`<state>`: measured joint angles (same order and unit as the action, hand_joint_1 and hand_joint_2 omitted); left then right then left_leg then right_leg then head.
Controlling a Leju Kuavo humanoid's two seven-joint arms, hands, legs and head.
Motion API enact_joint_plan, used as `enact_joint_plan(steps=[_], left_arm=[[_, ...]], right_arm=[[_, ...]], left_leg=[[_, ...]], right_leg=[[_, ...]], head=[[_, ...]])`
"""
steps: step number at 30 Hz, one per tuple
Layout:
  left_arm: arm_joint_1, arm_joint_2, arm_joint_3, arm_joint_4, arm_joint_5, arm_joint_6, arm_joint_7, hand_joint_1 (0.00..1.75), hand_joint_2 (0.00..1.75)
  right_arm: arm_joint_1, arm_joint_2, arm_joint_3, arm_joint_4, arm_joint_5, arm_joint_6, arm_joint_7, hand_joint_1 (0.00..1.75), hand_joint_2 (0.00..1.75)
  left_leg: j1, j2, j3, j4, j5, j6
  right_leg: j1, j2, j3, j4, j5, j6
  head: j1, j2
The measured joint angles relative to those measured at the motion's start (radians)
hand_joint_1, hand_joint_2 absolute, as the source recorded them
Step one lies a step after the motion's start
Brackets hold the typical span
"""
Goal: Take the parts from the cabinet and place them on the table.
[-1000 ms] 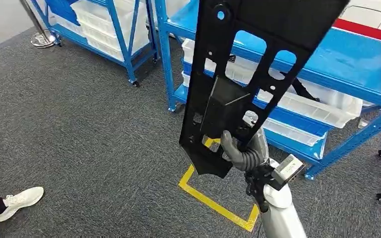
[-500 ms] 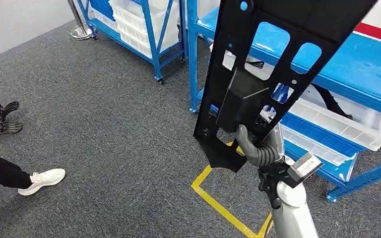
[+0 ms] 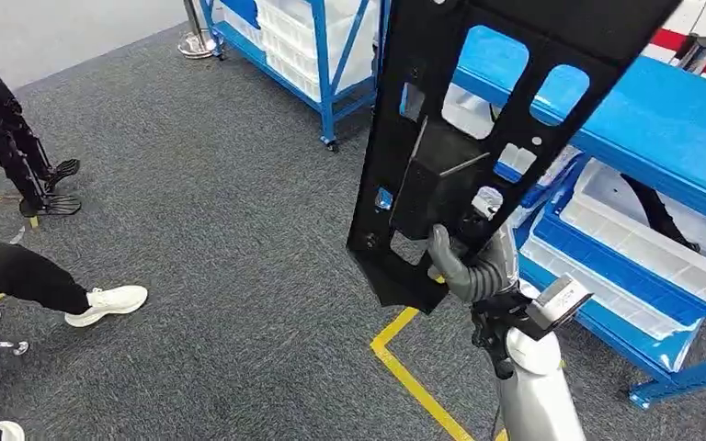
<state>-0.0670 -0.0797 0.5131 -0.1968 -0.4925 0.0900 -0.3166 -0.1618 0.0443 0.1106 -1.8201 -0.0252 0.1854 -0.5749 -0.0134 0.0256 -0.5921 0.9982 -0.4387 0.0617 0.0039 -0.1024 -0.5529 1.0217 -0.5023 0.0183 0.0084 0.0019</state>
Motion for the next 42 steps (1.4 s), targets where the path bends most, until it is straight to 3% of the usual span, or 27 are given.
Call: enact_joint_plan(steps=[2,4,5,6,7,9,10,12,14,15,17,18,20,21,22,24,25,26,30,31,33,35,36,38,40,41,42], left_arm=[[-0.002,-0.002,0.0,0.0,0.0,0.002,-0.001,0.0,1.75],[-0.003,-0.002,0.0,0.0,-0.001,0.002,-0.002,0.0,1.75],[-0.003,-0.002,0.0,0.0,-0.001,0.002,-0.002,0.0,1.75],[-0.002,-0.002,0.0,0.0,-0.001,0.002,-0.002,0.0,1.75],[-0.001,-0.002,0.0,0.0,-0.001,0.002,-0.002,0.0,1.75],[-0.001,-0.004,0.0,0.0,-0.001,0.002,-0.002,0.0,1.75],[0.0,-0.003,0.0,0.0,-0.001,0.002,-0.003,0.0,1.75],[0.0,0.002,-0.001,0.0,-0.003,0.001,-0.004,0.0,1.75],[0.007,0.002,-0.001,0.001,-0.004,-0.005,-0.005,0.0,1.75],[0.011,0.002,-0.001,0.001,-0.004,-0.006,-0.013,0.0,1.75],[0.012,0.0,-0.001,0.001,-0.003,-0.007,-0.029,0.0,1.75],[0.008,0.0,-0.001,0.001,-0.002,-0.007,-0.034,0.0,1.75],[0.006,-0.003,-0.001,0.001,-0.003,-0.014,-0.039,0.0,1.75],[0.007,-0.005,-0.001,0.001,-0.003,-0.016,-0.042,0.0,1.75],[0.008,-0.005,-0.001,0.001,-0.003,-0.017,-0.048,0.0,1.75],[0.007,-0.005,-0.001,0.001,-0.001,-0.017,-0.063,0.0,1.75],[0.006,-0.004,0.0,0.0,0.0,-0.016,-0.069,0.0,1.75],[0.001,-0.002,0.001,0.0,0.001,-0.015,-0.072,0.0,1.75],[0.0,0.005,0.006,0.0,0.006,-0.014,-0.085,0.0,1.75],[0.003,0.003,0.006,0.0,0.008,-0.014,-0.09,0.0,1.75],[0.0,0.003,0.007,0.0,0.009,-0.013,-0.097,0.0,1.75],[-0.003,0.002,0.008,0.0,0.008,-0.013,-0.098,0.0,1.75],[-0.002,0.001,0.008,0.0,0.008,-0.013,-0.098,0.0,1.75],[0.001,-0.001,0.01,0.0,0.008,-0.013,-0.098,0.0,1.75],[0.002,-0.003,0.01,0.0,0.008,-0.012,-0.096,0.0,1.75],[0.002,0.0,0.011,0.0,0.008,-0.01,-0.095,0.0,1.75],[0.001,0.0,0.011,0.0,0.008,-0.008,-0.091,0.0,1.75]], right_arm=[[0.0,0.0,0.0,-0.001,0.001,0.0,0.001,1.75,1.75],[0.004,-0.001,0.0,-0.002,0.001,0.0,0.002,1.75,1.75],[0.007,-0.001,0.0,-0.001,0.001,0.0,0.002,1.75,1.75],[0.009,-0.001,0.0,-0.001,0.001,0.0,0.002,1.75,1.75],[0.008,-0.002,0.0,-0.001,0.001,0.0,0.002,1.75,1.75],[0.008,-0.003,0.0,-0.002,0.001,0.0,0.002,1.75,1.75],[0.008,-0.003,0.0,-0.001,0.001,0.0,0.002,1.75,1.75],[0.01,0.0,0.0,-0.002,-0.002,-0.003,0.0,1.75,1.75],[0.015,0.001,0.002,-0.002,-0.002,-0.003,0.0,1.75,1.75],[0.016,0.004,0.002,-0.002,-0.002,-0.005,0.0,1.75,1.75],[0.02,0.01,0.003,-0.003,-0.003,-0.005,-0.001,1.75,1.75],[0.023,0.01,0.003,-0.003,-0.003,-0.005,-0.002,1.75,1.75],[0.027,0.011,0.003,-0.003,-0.002,-0.005,0.0,1.75,1.75],[0.027,0.012,0.003,-0.003,-0.001,-0.005,0.0,1.75,1.75],[0.027,0.012,0.003,-0.003,0.002,-0.005,0.0,1.75,1.75],[0.025,0.012,0.003,-0.003,0.004,-0.005,0.003,1.75,1.75],[0.022,0.012,0.004,-0.002,0.003,-0.005,0.003,1.75,1.75],[0.018,0.012,0.005,-0.001,0.001,-0.002,0.001,1.75,1.75],[0.003,0.011,0.013,0.012,-0.004,0.004,-0.002,1.75,1.75],[0.0,0.011,0.017,0.014,-0.006,0.006,-0.003,1.75,1.75],[-0.006,0.01,0.018,0.018,-0.012,0.007,-0.006,1.75,1.75],[-0.006,0.008,0.019,0.024,-0.015,0.007,-0.007,1.75,1.75],[-0.005,0.006,0.019,0.029,-0.015,0.007,-0.007,1.75,1.75],[-0.006,0.005,0.019,0.034,-0.015,0.007,-0.008,1.75,1.75],[-0.009,0.005,0.019,0.035,-0.016,0.007,-0.008,1.75,1.75],[-0.012,0.004,0.019,0.037,-0.016,0.007,-0.008,1.75,1.75],[-0.015,0.005,0.021,0.038,-0.017,0.007,-0.009,1.75,1.75]], left_leg=[[0.003,-0.015,0.004,-0.011,0.01,0.002],[0.004,-0.038,0.003,-0.011,0.011,0.003],[0.004,-0.052,0.002,-0.01,0.011,0.002],[0.006,-0.064,0.003,-0.009,0.011,0.001],[0.009,-0.075,0.004,-0.008,0.011,-0.002],[0.018,-0.102,0.003,0.003,0.006,-0.014],[0.018,-0.113,-0.004,0.015,0.0,-0.025],[0.015,-0.128,-0.021,0.028,-0.003,-0.036],[0.021,-0.138,-0.025,0.026,0.003,-0.044],[0.025,-0.142,-0.027,0.029,0.0,-0.048],[0.021,-0.057,-0.052,0.089,-0.042,-0.056],[0.024,-0.038,-0.089,0.164,-0.082,-0.059],[0.025,-0.029,-0.161,0.307,-0.138,-0.06],[0.024,-0.029,-0.177,0.336,-0.139,-0.058],[0.024,-0.029,-0.168,0.316,-0.118,-0.053],[0.019,-0.022,-0.093,0.174,-0.044,-0.037],[0.009,0.01,-0.036,0.077,-0.009,-0.023],[-0.002,0.039,-0.02,0.042,-0.022,-0.021],[-0.012,0.003,-0.023,0.026,-0.011,-0.008],[0.006,-0.007,-0.004,0.0,0.006,-0.006],[0.005,-0.023,0.0,-0.008,0.011,0.001],[0.006,-0.049,0.0,-0.008,0.011,0.001],[0.006,-0.061,0.0,-0.007,0.011,0.001],[0.008,-0.087,0.002,-0.006,0.011,-0.001],[0.014,-0.114,0.003,0.006,0.004,-0.012],[0.013,-0.123,-0.005,0.016,-0.001,-0.021],[0.01,-0.132,-0.013,0.027,-0.006,-0.028]], right_leg=[[-0.005,0.077,-0.033,0.076,-0.04,-0.002],[-0.012,0.095,-0.109,0.24,-0.105,-0.005],[-0.016,0.096,-0.139,0.3,-0.119,0.001],[-0.019,0.096,-0.145,0.307,-0.113,0.011],[-0.023,0.096,-0.13,0.267,-0.089,0.025],[-0.037,0.11,-0.046,0.084,-0.007,0.058],[-0.048,0.144,-0.014,0.011,0.007,0.067],[-0.039,0.136,-0.011,0.016,0.006,0.037],[-0.031,0.128,-0.016,0.018,0.008,0.024],[-0.039,0.12,-0.014,0.015,0.011,0.016],[-0.034,0.108,-0.012,0.014,0.011,0.005],[-0.029,0.098,-0.012,0.014,0.009,0.0],[-0.023,0.078,-0.013,0.014,0.007,-0.004],[-0.02,0.068,-0.013,0.014,0.006,-0.006],[-0.017,0.058,-0.012,0.014,0.006,-0.006],[-0.013,0.041,-0.009,0.013,0.003,-0.009],[-0.013,0.032,-0.007,0.013,0.002,-0.01],[-0.01,0.025,-0.006,0.013,0.002,-0.009],[-0.008,-0.008,0.002,0.0,0.002,-0.001],[-0.006,0.012,-0.008,0.012,-0.006,0.004],[-0.008,0.083,-0.044,0.107,-0.054,-0.007],[-0.012,0.097,-0.125,0.271,-0.118,-0.011],[-0.014,0.097,-0.151,0.317,-0.126,-0.006],[-0.018,0.098,-0.131,0.257,-0.085,0.017],[-0.032,0.12,-0.04,0.056,0.003,0.045],[-0.039,0.157,-0.023,0.011,0.01,0.049],[-0.035,0.144,-0.019,0.01,0.014,0.032]], head=[[0.002,0.0],[0.005,0.0],[0.005,0.0],[0.005,0.0],[0.005,0.0],[0.005,0.0],[0.006,0.0],[0.006,0.0],[0.006,0.0],[0.005,0.0],[-0.002,0.0],[-0.002,0.0],[-0.002,0.0],[-0.002,0.0],[-0.003,0.0],[-0.003,0.0],[-0.003,0.0],[-0.002,0.0],[-0.002,0.0],[-0.002,0.0],[-0.001,0.0],[0.006,0.0],[0.007,0.0],[0.006,0.0],[0.007,0.0],[0.01,0.0],[0.01,0.0]])
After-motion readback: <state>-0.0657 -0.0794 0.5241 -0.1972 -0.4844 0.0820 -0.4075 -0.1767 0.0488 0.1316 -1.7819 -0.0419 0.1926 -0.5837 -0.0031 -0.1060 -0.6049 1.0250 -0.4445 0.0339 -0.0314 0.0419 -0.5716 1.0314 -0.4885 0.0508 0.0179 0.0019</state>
